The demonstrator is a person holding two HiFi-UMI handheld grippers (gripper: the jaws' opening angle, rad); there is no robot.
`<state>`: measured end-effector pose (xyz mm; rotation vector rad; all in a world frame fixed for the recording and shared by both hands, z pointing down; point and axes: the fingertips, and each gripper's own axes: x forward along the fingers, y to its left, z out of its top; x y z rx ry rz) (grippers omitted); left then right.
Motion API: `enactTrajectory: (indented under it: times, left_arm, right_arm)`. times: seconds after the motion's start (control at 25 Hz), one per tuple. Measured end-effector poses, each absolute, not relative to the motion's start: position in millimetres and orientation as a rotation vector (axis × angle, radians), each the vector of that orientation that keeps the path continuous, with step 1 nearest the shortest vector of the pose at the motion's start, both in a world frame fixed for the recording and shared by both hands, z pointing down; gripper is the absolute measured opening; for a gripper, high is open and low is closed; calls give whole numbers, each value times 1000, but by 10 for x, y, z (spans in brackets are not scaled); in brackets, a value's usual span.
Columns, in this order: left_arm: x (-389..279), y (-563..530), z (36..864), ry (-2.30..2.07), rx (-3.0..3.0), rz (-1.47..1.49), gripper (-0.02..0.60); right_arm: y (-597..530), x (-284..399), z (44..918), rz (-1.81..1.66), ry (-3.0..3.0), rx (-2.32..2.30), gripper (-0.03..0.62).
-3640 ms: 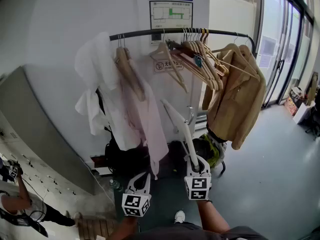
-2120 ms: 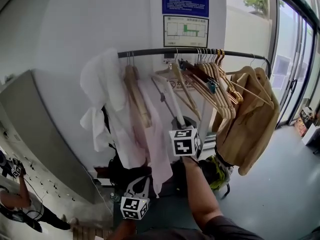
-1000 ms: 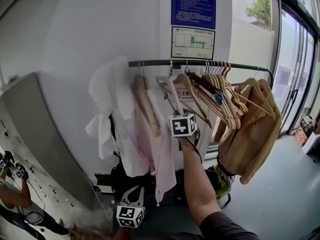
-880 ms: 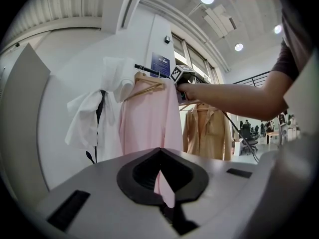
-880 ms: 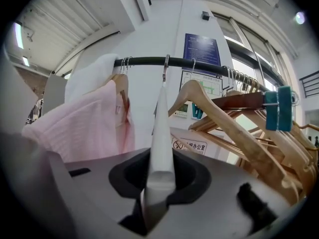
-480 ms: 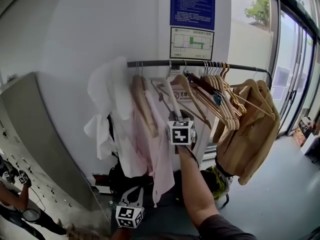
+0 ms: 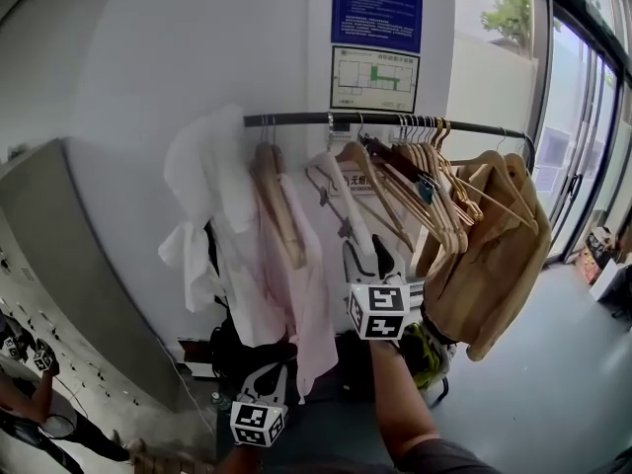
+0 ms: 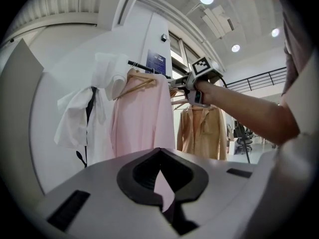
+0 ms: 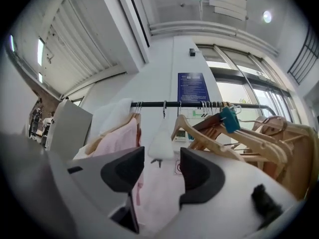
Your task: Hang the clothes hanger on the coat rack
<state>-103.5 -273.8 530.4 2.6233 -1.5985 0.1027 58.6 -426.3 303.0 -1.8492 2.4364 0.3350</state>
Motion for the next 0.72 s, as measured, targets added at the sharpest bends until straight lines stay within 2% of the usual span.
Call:
enactTrajectory:
  times: [0.48, 0.52, 0.64, 0.72]
  left_arm:
    - [-847, -2974, 5185, -1567, 2671, 55, 2]
    - [-826, -2983, 5163, -1563, 2676, 46, 2]
    - [-762, -2997, 5090, -1545, 2704, 25, 2]
    - [-731, -3005, 5068, -1533, 2718, 24, 2]
  right_arm:
    - [-3415, 685, 4403, 319, 2573, -1964, 209]
    - [-3344, 679, 4477, 306, 2575, -1965, 194]
    - [-3143, 738, 4709, 230, 2571, -1986, 69]
    - [-3051, 813, 4832, 181, 2556, -2008, 41]
